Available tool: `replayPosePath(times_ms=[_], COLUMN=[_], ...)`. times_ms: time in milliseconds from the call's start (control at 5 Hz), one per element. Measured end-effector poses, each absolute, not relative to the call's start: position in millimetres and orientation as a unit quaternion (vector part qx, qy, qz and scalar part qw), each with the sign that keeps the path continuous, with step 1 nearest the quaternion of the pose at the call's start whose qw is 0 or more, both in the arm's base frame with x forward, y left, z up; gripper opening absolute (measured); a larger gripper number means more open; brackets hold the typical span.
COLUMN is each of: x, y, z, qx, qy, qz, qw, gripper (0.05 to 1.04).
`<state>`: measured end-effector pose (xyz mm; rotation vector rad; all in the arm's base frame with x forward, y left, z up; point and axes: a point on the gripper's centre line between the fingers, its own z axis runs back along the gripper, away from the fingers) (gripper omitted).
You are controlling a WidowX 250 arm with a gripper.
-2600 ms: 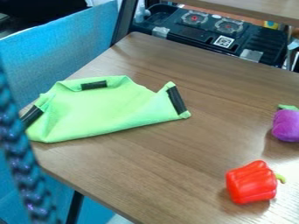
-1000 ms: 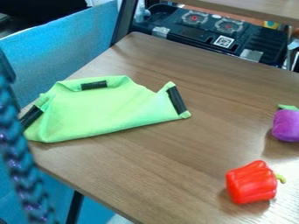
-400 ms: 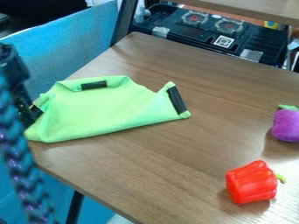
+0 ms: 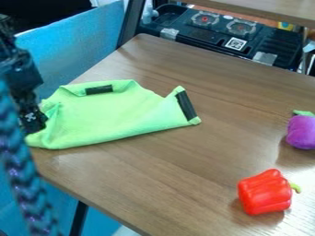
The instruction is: Fold the cloth from bottom left to top right
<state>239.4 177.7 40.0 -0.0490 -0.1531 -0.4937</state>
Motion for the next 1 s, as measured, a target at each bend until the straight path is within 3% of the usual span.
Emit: replayPosePath(times_ms=[400,600,800,1000], x=[236,234,235,244], y=[177,174,178,174], z=[35,37,52,91], qx=[-0.025,-0.043,-0.072,-0.084], qy=[-0.053,-0.048,-0.057,-0.086], qz=[-0.241,-0.248,-0.24,-0.234], qw=[0.969,0.967,0.966,0.965], gripper=[0.37,0.155,0.059,0.05])
